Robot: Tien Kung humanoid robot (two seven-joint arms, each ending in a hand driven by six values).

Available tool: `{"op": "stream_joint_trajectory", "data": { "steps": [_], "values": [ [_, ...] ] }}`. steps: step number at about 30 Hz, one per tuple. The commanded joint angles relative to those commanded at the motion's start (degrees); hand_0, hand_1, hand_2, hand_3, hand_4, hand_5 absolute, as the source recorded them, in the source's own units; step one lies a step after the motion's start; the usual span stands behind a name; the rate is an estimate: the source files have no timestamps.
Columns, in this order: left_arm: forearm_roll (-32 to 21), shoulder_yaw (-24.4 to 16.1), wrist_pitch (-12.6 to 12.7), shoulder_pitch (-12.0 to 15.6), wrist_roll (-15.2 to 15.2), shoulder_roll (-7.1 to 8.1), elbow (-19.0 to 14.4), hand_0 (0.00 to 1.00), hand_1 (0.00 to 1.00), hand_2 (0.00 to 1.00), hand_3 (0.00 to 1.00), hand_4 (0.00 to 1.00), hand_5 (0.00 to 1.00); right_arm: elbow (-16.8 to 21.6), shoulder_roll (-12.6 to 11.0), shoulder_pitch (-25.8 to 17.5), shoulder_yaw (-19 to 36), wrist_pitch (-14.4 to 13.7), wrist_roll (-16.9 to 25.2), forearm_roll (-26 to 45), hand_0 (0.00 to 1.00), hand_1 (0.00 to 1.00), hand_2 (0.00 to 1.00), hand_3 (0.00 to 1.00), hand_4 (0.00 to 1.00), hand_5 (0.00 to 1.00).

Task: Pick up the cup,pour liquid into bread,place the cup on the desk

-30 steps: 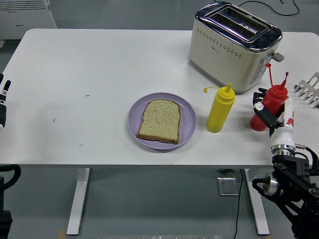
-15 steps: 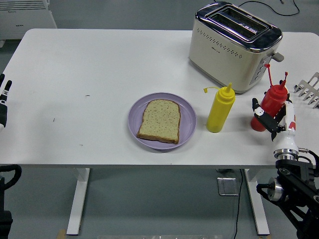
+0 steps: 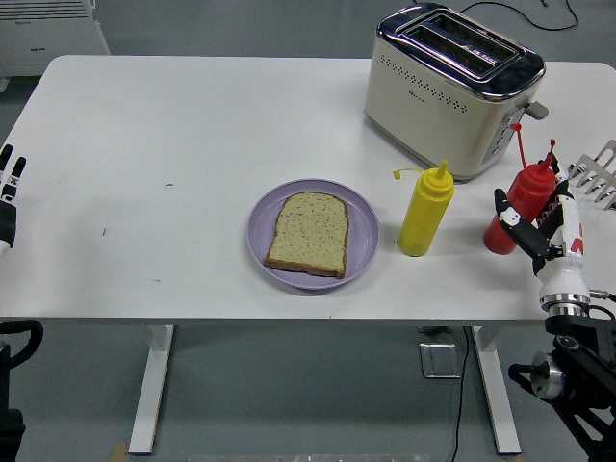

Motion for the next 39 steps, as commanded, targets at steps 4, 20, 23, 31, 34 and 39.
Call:
{"op": "stream_joint_trajectory", "data": {
  "steps": [4, 20, 23, 31, 34, 39],
  "values": [
    [0.0, 0.0, 0.0, 0.1, 0.0, 0.07, 0.0, 0.837, 0.844, 0.860, 0.749, 0.666, 0.998, 3.2, -1.3, -2.5, 1.9, 1.0, -1.1, -2.3, 0.949, 0.887, 0.998, 0.998, 0.790, 0.144],
    [-0.1, -0.3, 0.0, -0.5, 0.0, 0.22, 0.0, 0.837, 0.843, 0.857, 0.743, 0.664, 0.998, 9.3, -4.5, -11.6, 9.1, 2.6, 0.6, -3.3, 0.935, 0.875, 0.988, 0.998, 0.822, 0.174],
    [-0.1, -0.4, 0.1, -0.5, 0.0, 0.21, 0.0, 0.837, 0.843, 0.857, 0.743, 0.664, 0.998, 9.5, -4.3, -12.0, 11.5, 2.7, 1.2, -1.1, 0.935, 0.875, 0.988, 0.998, 0.822, 0.174],
    [-0.1, -0.5, 0.1, -0.6, 0.0, 0.18, 0.0, 0.836, 0.841, 0.856, 0.741, 0.664, 0.998, 11.1, -3.1, -11.9, 17.8, 5.6, -0.3, 2.3, 0.844, 0.797, 0.867, 0.899, 0.788, 0.310],
    [-0.1, -0.4, 0.1, -0.6, 0.0, 0.14, 0.0, 0.836, 0.841, 0.856, 0.741, 0.664, 0.998, 10.9, -2.2, -10.8, 21.6, 10.9, -3.1, 9.7, 0.844, 0.797, 0.867, 0.899, 0.788, 0.310],
    [-0.1, -0.4, 0.1, -0.6, 0.0, 0.11, 0.0, 0.836, 0.841, 0.856, 0.740, 0.663, 0.998, 9.2, -0.9, -9.4, 26.6, 17.5, -7.8, 21.6, 0.800, 0.741, 0.774, 0.801, 0.668, 0.525]
  ]
}}
